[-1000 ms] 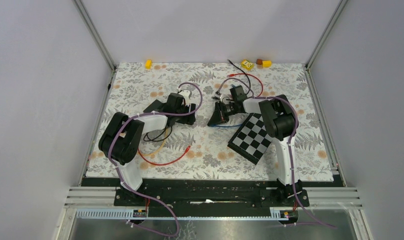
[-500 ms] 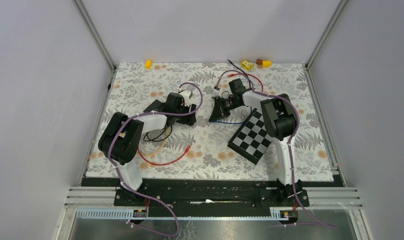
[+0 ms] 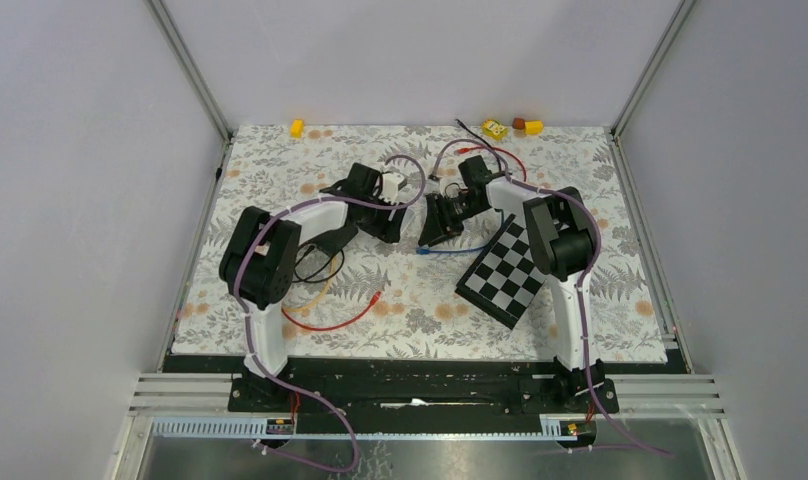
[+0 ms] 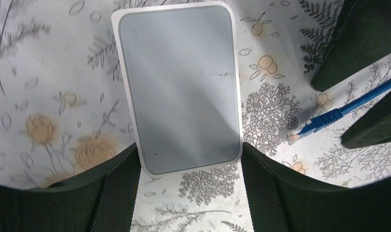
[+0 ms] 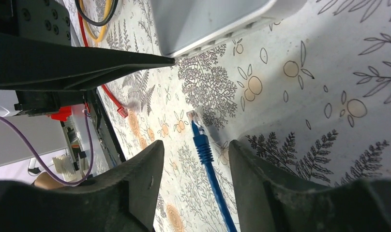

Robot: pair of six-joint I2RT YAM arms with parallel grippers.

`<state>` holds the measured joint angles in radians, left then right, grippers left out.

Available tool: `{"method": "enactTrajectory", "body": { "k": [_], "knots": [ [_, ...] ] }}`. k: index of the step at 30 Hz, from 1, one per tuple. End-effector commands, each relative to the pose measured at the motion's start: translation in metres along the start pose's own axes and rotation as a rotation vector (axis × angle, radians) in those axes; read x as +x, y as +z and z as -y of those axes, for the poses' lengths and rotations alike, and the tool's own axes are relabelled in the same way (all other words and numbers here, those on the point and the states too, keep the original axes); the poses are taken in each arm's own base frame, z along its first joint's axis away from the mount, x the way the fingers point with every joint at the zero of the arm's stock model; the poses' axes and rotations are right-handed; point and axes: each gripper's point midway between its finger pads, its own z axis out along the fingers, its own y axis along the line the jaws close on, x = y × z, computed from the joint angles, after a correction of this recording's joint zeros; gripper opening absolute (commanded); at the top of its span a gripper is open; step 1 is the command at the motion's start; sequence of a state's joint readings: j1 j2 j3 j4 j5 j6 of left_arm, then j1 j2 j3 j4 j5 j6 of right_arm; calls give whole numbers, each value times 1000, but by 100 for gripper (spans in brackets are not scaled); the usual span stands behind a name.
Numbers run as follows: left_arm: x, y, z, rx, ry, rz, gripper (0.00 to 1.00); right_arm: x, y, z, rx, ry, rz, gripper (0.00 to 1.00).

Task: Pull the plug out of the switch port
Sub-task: Place the connector at the center of the board, then move the switch port to the center of the board.

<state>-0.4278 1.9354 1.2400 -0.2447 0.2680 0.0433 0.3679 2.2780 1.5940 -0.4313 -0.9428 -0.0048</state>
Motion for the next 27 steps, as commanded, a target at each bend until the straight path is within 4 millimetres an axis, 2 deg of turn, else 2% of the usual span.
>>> {"method": "enactTrajectory", "body": {
  "k": [1, 9, 14, 20, 27],
  "knots": [
    [1, 3, 9, 109, 163, -108, 8, -18, -31, 1, 58, -50, 60, 62],
    [-17, 12, -11, 120, 395, -205, 13, -27, -86, 18, 111, -23, 167, 61],
    [-17, 24, -39, 70, 514, -305, 18, -18, -110, 26, 159, -26, 186, 61],
    [-27, 29, -73, 32, 566, -366, 23, 2, -120, 28, 223, -62, 163, 61],
    [-25, 32, -100, -15, 602, -405, 46, 6, -122, 29, 238, -72, 159, 60]
  ]
}}
